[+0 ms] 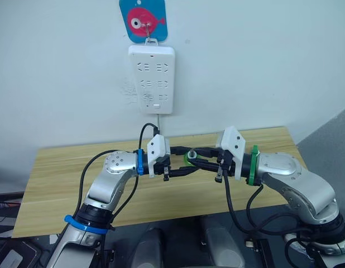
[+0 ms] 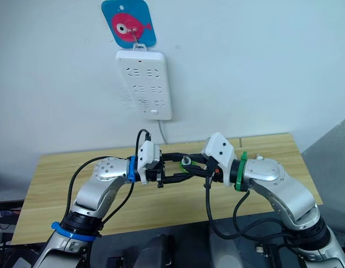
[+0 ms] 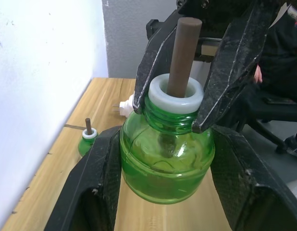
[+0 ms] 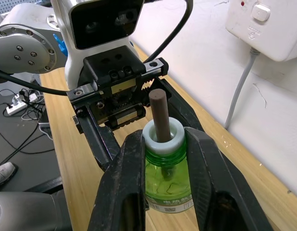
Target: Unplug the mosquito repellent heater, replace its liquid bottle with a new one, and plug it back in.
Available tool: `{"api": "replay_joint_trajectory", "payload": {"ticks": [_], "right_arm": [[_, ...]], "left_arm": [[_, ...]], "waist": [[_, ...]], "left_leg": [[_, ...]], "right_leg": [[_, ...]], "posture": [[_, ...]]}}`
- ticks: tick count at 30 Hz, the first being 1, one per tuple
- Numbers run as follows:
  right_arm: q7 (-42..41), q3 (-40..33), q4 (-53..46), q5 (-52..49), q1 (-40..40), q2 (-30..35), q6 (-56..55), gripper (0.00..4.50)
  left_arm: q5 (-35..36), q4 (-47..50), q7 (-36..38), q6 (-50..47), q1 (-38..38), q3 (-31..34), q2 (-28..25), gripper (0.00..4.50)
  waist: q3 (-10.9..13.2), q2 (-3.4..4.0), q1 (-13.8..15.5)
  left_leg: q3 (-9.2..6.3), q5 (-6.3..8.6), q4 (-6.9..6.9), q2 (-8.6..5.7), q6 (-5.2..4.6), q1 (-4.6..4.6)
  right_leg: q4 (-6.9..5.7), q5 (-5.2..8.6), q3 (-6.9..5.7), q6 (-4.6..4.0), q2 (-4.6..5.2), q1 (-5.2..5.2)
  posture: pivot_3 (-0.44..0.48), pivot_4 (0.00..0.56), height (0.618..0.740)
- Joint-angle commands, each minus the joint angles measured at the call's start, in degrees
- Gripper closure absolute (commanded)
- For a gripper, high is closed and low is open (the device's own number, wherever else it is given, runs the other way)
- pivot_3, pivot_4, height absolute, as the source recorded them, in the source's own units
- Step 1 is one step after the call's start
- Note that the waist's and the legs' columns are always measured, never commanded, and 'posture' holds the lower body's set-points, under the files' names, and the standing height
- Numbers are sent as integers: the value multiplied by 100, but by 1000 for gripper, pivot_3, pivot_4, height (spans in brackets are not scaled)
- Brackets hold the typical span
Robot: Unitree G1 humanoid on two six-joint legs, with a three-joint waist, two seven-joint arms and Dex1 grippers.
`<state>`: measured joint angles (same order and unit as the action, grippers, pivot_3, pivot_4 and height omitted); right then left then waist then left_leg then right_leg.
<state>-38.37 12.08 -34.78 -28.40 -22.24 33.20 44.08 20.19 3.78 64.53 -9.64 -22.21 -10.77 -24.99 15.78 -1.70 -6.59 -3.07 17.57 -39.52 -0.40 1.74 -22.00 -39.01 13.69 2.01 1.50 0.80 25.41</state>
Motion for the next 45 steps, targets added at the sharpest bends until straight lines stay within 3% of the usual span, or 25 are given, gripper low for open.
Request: {"api": "replay_joint_trajectory", "payload": {"ticks": [1, 5, 9, 13, 19, 27, 34, 45], "right_arm": [[55, -336, -264, -174, 79, -39, -53, 3708], [174, -839, -288, -616, 130, -137, 173, 3708], [660, -1759, -219, -1714, 153, -488, 760, 3708], [1501, -2638, -29, -3336, 202, -877, 1277, 3708], [3098, -3121, 273, -5439, 242, -1133, 1081, 3708], [4628, -2915, 374, -7445, 229, -1061, 191, 3708], [5206, -2652, 279, -8100, 226, -1030, -467, 3708], [5245, -2350, 160, -8379, 346, -891, -799, 3708]], "left_arm": [[121, 170, 108, 260, -44, 97, 6, 1281], [307, 248, 18, -292, -16, 197, -144, 36], [1042, 652, -371, -1627, -27, 440, -206, 0], [2356, 1070, -1207, -3317, -234, 932, 75, 0], [3923, 1073, -2515, -4609, -530, 1735, 655, 0], [5332, 1051, -3780, -5115, -767, 2166, 1180, 0], [6461, 989, -4588, -5144, -926, 2210, 1458, 0], [6588, 808, -4885, -4771, -1111, 1937, 1735, 0]], "waist": [[-3, 0, 1], [-12, 1, -4], [-57, 2, -31], [-135, 0, -38], [-276, 13, -98], [-383, 33, -168], [-443, 32, -163], [-520, 52, -158]], "left_leg": [[-5, 0, -11, 0, -1, -2], [2, 1, -38, -1, -3, -2], [6, 0, -46, 1, -5, -1], [-1, 1, -44, 2, -5, -5], [5, 1, -45, 0, -6, -4], [11, 1, -44, 6, -7, 1], [15, 1, -44, 5, -7, 1], [19, 2, -44, 2, -8, 2]], "right_leg": [[-1, -1, -3, 1, 0, -4], [1, -20, 5, 13, -1, -13], [0, -30, 15, 20, -10, -15], [0, -30, 12, 20, -10, -15], [-1, -31, 20, 21, -10, -17], [-3, -31, 34, 21, -34, -20], [-1, -30, 41, 21, -57, -20], [4, -30, 53, 22, -67, -25]], "posture": [[-232, 185, 730], [-248, 177, 730], [-249, 167, 730], [-237, 151, 730], [-231, 142, 730], [-221, 132, 730], [-219, 122, 730], [-221, 118, 730]]}}
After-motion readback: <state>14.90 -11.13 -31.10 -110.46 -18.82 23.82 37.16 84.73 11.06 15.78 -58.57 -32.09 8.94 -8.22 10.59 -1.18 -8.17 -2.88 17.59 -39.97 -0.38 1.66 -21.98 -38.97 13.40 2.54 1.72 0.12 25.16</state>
